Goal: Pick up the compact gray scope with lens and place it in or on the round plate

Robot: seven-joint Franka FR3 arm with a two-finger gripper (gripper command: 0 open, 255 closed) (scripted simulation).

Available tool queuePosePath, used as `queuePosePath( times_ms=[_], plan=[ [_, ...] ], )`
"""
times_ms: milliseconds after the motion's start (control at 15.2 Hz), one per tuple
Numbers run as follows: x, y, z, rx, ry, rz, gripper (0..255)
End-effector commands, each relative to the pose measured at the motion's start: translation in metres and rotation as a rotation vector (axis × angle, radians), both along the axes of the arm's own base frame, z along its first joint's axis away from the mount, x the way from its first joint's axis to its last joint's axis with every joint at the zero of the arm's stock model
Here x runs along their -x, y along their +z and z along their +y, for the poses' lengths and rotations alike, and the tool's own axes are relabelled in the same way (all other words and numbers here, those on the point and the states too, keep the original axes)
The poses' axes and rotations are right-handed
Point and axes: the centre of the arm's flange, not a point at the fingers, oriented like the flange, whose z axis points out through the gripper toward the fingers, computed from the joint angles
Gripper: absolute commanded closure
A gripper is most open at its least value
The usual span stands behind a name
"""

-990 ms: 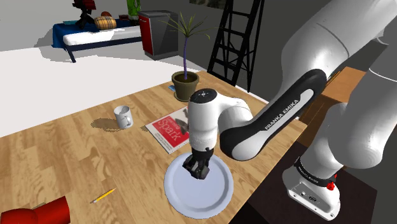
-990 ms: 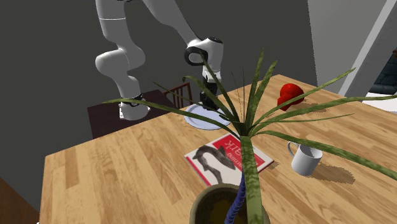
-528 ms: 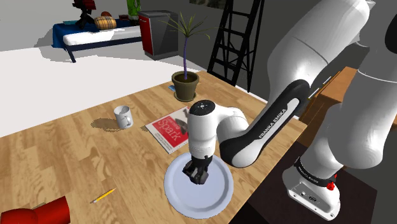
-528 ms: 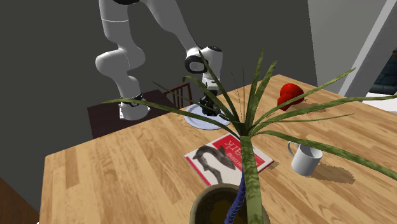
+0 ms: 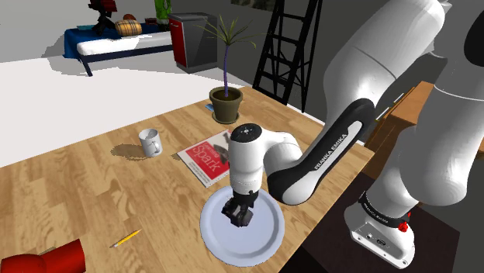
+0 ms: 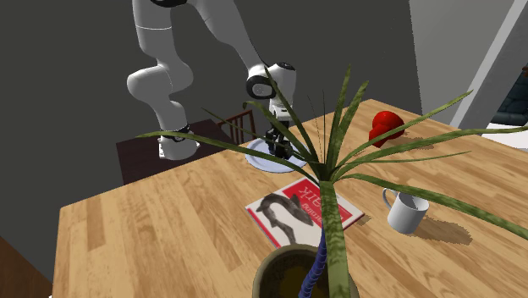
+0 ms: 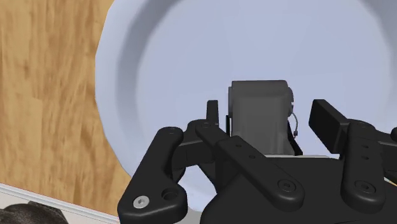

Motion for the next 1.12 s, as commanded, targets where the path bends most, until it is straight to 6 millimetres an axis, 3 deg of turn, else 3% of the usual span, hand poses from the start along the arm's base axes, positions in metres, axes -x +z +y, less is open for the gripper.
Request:
queuePosePath(
  times_ms=[0, 264, 528, 1056],
  plan=[
    [0.000, 0.000, 0.000, 0.000, 0.000, 0.000, 0],
    [0.000, 0.000, 0.000, 0.000, 0.000, 0.000, 0],
    [-0.003, 0.050, 0.002, 0.000, 0.000, 0.000, 0],
    [-0.003, 0.050, 0.002, 0.000, 0.000, 0.000, 0]
  ],
)
